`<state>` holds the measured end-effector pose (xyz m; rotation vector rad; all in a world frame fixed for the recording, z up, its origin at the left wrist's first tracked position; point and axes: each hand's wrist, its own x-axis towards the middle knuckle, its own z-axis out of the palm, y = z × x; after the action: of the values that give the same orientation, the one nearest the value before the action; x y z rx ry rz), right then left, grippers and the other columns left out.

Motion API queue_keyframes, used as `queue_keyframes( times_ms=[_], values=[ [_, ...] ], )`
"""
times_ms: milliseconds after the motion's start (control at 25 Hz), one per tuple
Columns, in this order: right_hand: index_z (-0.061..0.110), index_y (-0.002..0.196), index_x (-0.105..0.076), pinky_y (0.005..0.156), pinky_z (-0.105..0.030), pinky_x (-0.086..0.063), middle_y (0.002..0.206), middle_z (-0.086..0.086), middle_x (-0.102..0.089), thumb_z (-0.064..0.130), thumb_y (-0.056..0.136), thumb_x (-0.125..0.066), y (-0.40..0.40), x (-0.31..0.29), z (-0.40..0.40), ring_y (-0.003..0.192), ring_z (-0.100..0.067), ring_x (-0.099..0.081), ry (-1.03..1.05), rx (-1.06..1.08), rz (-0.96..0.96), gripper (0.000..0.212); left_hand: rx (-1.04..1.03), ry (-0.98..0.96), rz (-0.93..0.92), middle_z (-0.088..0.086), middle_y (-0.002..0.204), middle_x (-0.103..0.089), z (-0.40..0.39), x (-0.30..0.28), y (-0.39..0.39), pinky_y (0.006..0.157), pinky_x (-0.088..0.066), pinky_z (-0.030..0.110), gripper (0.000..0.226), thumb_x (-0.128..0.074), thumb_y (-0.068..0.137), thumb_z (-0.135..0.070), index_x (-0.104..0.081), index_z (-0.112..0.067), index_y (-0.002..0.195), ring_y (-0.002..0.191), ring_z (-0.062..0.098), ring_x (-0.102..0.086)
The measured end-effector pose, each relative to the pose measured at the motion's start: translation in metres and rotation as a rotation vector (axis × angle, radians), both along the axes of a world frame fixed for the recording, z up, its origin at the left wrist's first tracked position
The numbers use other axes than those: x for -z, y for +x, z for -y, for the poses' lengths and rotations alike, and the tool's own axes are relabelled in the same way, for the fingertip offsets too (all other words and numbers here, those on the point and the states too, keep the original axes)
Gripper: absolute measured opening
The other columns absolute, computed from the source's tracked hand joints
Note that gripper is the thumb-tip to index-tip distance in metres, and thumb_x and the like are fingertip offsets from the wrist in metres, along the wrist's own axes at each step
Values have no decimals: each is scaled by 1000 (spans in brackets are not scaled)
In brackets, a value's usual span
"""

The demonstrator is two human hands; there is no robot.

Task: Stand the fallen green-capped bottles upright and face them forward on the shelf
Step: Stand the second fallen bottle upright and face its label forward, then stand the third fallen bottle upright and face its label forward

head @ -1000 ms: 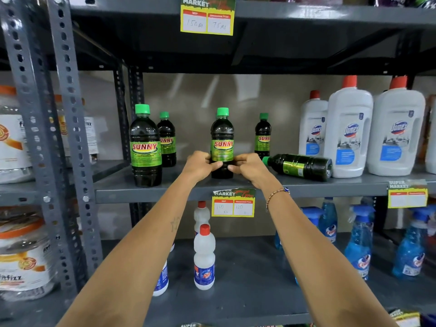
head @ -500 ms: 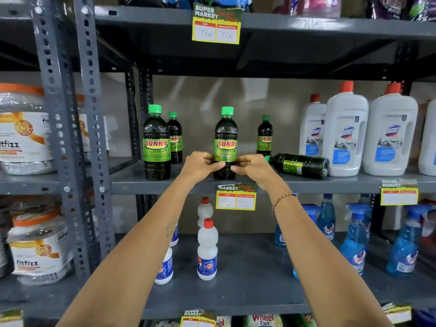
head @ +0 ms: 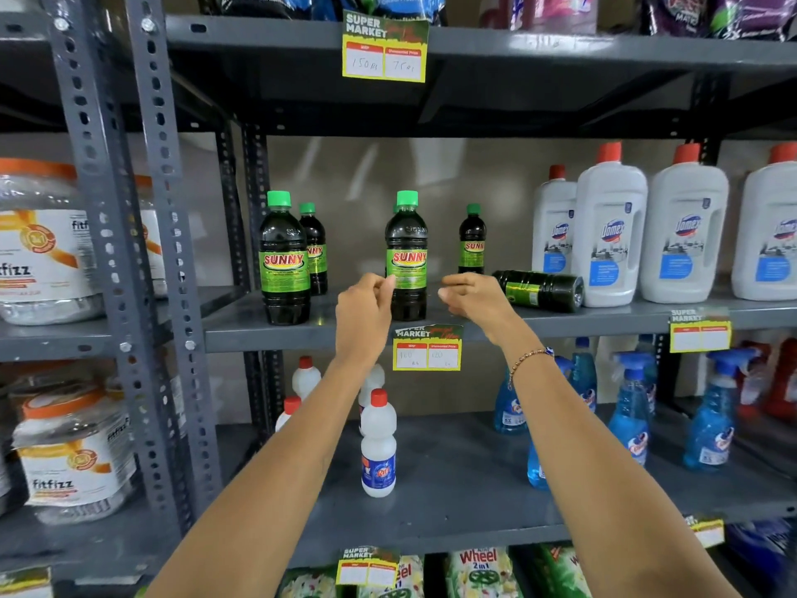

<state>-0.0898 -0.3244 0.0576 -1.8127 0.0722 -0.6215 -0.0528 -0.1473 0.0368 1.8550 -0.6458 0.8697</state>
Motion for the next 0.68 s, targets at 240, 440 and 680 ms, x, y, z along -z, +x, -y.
queue_keyframes(
  times_ms=[240, 440, 680],
  values=[
    [6, 101, -73, 93, -30, -52, 102, -15, -74, 6, 83, -65, -19, -21, 51, 90, -19, -67, -320, 337, 107, 20, 69, 236, 253, 9, 82, -63, 68, 23, -22, 68, -40, 33, 25, -43, 99, -21, -59, -6, 87, 79, 25, -53],
    [-1, 98, -67, 86, -35, -50, 105, -21, -69, 18, 90, -59, -22, -38, 106, 102, -34, -64, -736, 488, -51, 22, -180, 479, 297, 16, 125, -62, 128, 46, -15, 101, -44, 43, 43, -39, 97, -29, -57, -1, 124, 118, 32, -56],
    [-2, 126, -46, 92, -44, -44, 127, -19, -55, 42, 87, -62, -19, -35, 132, 119, -36, -52, -1077, 487, -267, 61, -438, 602, 369, 7, 101, -65, 136, 64, -6, 86, -38, 37, 44, -27, 99, -36, -60, -9, 106, 93, 27, -58]
  ],
)
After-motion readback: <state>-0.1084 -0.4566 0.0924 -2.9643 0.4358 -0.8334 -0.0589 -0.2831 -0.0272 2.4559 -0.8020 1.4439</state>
